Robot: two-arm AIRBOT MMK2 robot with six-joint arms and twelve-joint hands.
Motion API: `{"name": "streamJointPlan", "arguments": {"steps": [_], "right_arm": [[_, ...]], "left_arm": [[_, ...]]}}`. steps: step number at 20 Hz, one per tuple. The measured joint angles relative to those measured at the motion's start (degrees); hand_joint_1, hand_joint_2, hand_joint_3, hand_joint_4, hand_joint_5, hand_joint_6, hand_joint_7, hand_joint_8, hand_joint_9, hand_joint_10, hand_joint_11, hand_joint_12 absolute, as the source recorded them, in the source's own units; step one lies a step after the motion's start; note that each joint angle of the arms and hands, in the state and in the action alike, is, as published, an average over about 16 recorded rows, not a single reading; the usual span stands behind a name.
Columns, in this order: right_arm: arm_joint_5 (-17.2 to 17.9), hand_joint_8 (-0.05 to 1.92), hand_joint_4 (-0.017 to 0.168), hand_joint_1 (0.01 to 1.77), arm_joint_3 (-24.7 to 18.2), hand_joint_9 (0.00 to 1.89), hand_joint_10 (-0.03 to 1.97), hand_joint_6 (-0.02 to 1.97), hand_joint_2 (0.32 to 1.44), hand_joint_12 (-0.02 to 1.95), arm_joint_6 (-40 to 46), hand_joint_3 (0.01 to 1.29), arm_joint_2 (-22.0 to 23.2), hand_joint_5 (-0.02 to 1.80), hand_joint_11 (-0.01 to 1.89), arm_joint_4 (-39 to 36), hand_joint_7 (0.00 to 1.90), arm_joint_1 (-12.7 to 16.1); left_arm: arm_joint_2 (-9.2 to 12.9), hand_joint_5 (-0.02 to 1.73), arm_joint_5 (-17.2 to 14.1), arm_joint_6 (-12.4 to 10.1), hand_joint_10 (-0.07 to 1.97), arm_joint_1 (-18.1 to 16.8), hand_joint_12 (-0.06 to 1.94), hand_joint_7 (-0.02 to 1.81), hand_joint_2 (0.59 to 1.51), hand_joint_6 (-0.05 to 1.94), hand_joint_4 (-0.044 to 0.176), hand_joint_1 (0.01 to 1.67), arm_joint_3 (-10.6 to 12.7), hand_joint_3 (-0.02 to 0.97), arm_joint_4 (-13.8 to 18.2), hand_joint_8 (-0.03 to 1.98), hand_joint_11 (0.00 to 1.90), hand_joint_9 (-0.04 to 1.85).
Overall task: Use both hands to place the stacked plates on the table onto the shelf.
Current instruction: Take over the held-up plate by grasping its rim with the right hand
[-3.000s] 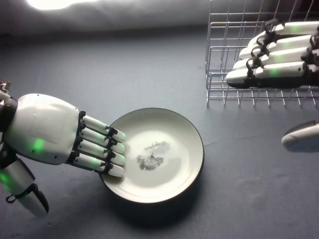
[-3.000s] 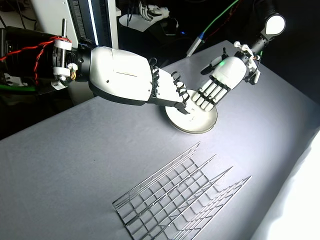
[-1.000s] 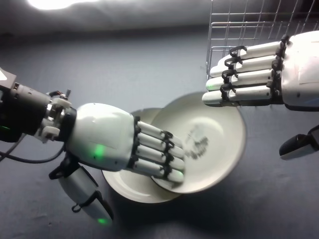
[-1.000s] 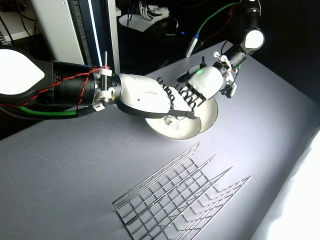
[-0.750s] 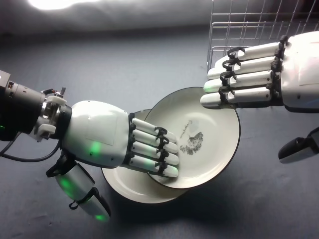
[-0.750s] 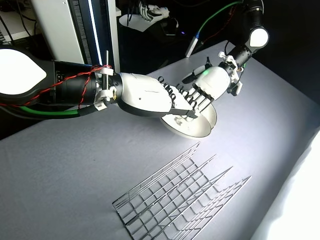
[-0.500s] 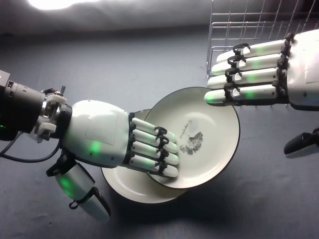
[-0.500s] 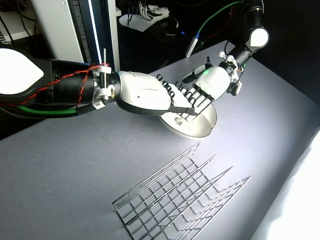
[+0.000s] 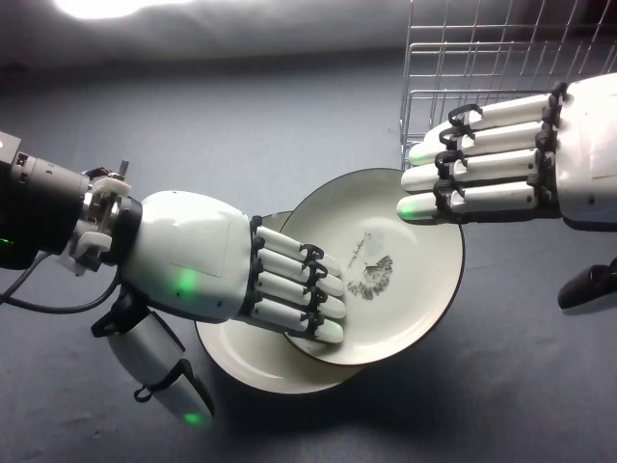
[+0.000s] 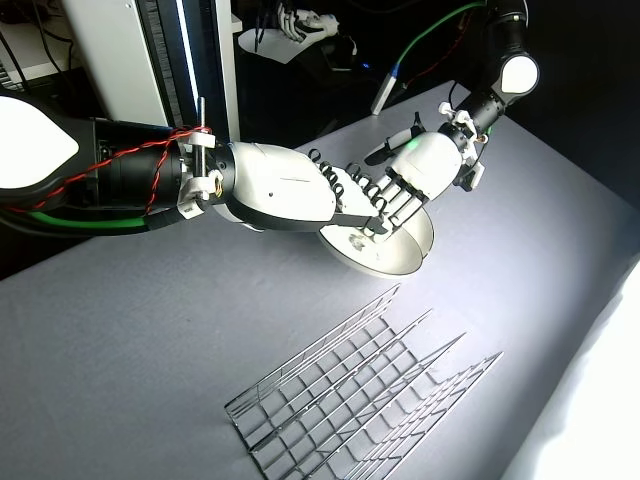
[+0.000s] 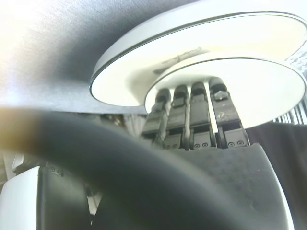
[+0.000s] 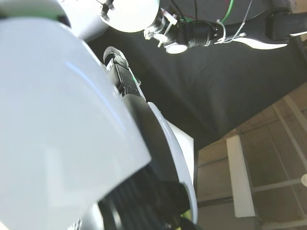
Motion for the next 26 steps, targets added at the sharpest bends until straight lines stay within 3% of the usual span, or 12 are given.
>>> {"name": "streamJointPlan", "arguments": {"steps": [9, 26], "right_arm": [[-0.5, 0.01, 0.007, 0.92, 0.1, 0.02, 0.0, 0.01, 0.99, 0.37, -0.1, 0.01, -1.8, 0.02, 0.02, -0.7, 0.01, -1.5], [-2.2, 0.01, 0.007, 1.09, 4.5, 0.09, 0.0, 0.01, 1.01, 0.6, -0.5, 0.01, -7.9, 0.1, 0.02, -1.2, 0.07, -3.5]], "left_arm": [[-0.1, 0.0, 0.1, -0.5, -0.02, -0.5, -0.02, -0.01, 1.104, 0.0, 0.0, 0.02, -0.1, 0.007, 0.0, -0.01, 0.02, -0.01], [-0.3, 0.0, 0.3, -0.9, -0.01, -0.8, -0.02, 0.0, 1.106, 0.01, 0.003, 0.02, 0.1, 0.006, -0.1, -0.01, 0.01, -0.01]]}}
